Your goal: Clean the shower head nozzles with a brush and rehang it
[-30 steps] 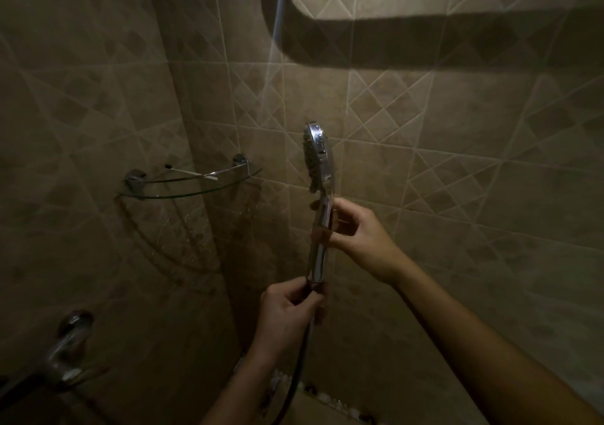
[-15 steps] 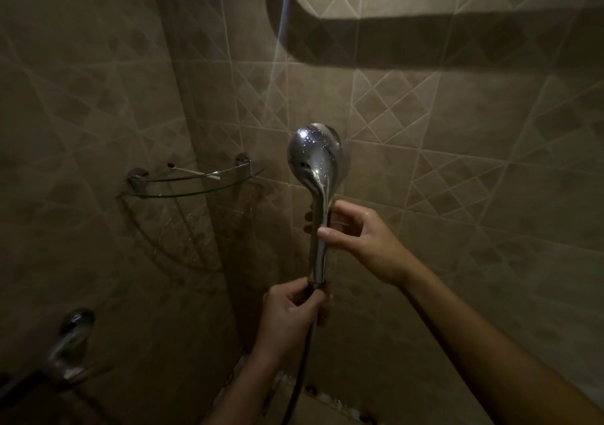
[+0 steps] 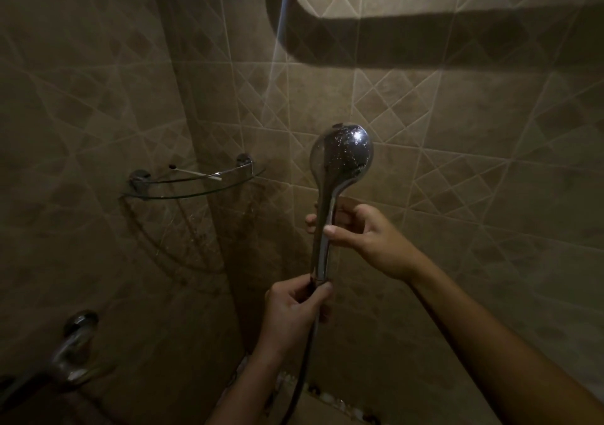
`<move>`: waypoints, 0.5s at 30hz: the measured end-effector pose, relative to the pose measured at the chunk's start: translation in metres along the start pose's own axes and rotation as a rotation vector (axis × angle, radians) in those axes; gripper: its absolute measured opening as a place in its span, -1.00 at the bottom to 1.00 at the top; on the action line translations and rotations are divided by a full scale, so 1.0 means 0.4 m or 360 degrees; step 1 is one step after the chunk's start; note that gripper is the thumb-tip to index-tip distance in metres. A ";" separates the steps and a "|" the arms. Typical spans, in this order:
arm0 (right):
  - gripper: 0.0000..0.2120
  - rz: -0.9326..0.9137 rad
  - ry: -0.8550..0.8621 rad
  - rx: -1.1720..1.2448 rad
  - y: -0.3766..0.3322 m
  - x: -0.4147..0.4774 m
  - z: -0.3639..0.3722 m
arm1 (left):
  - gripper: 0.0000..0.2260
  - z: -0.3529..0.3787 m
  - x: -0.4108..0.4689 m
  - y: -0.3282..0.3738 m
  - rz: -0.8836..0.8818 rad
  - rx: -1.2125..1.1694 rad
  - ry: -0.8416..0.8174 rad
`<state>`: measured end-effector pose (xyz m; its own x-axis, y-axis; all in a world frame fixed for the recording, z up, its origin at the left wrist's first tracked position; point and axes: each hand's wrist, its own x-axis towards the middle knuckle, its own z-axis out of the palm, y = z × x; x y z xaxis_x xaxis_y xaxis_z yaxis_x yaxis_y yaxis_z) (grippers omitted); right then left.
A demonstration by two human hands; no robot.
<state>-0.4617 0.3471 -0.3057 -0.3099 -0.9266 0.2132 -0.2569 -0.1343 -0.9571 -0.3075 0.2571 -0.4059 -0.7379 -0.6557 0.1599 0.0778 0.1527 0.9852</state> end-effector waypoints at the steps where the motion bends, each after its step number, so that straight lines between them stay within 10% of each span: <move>1: -0.77 -0.0016 0.0031 -0.0033 -0.002 0.000 -0.001 | -0.90 0.001 -0.002 -0.001 -0.0009 0.0004 -0.0008; 8: -0.66 -0.0149 0.0258 -0.0368 -0.004 -0.001 0.001 | -0.91 0.008 -0.004 -0.005 -0.0044 -0.0024 -0.0032; 15: -0.63 0.0073 0.0024 0.0074 -0.008 -0.011 -0.009 | -0.90 0.004 -0.008 -0.010 -0.0059 0.0021 0.0001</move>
<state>-0.4630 0.3529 -0.3028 -0.3340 -0.9269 0.1714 -0.1993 -0.1083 -0.9739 -0.3066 0.2596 -0.4104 -0.7396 -0.6616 0.1235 0.0415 0.1383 0.9895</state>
